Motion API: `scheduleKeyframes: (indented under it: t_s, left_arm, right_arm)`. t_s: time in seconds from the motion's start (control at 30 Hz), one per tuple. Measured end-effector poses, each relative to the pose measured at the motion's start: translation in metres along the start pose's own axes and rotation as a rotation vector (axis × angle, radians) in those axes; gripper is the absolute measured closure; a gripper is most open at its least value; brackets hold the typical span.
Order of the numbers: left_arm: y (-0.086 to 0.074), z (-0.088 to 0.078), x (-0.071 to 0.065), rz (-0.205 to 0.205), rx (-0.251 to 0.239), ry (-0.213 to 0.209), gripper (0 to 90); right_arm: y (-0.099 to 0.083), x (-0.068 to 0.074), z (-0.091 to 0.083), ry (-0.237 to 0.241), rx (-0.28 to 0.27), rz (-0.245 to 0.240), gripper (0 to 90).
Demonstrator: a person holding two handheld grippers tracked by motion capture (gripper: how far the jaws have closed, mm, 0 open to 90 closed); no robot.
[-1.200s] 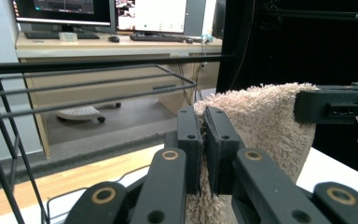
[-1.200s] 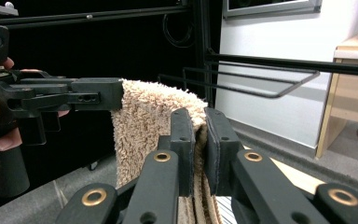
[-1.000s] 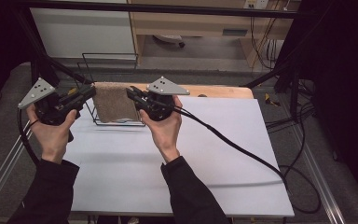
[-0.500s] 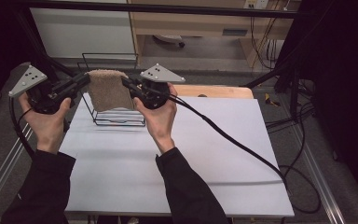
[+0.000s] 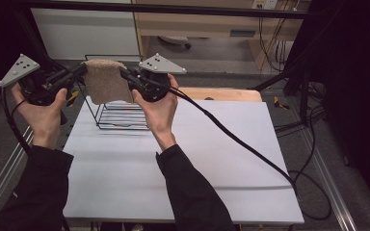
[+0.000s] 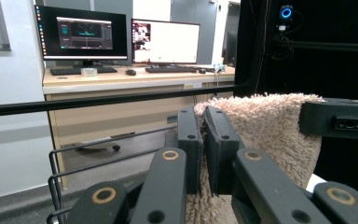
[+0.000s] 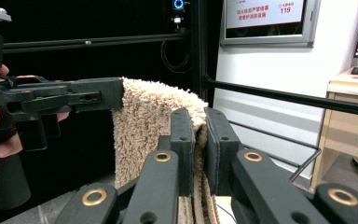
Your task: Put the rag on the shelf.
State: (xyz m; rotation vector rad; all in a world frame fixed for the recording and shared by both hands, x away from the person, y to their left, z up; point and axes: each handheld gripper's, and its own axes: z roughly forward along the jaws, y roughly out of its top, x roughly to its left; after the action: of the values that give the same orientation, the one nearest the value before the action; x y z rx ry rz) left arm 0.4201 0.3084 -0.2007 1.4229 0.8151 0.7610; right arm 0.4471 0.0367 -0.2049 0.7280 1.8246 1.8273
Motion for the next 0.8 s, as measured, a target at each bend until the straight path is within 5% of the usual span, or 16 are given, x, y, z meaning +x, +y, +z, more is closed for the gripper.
scheduleKeyframes:
  t_s: [0.8]
  left_arm:
    - [0.029, 0.017, 0.023, 0.029, -0.022, 0.031, 85.0]
  right_arm:
    - [0.03, -0.009, 0.03, -0.02, -0.028, -0.013, 83.3]
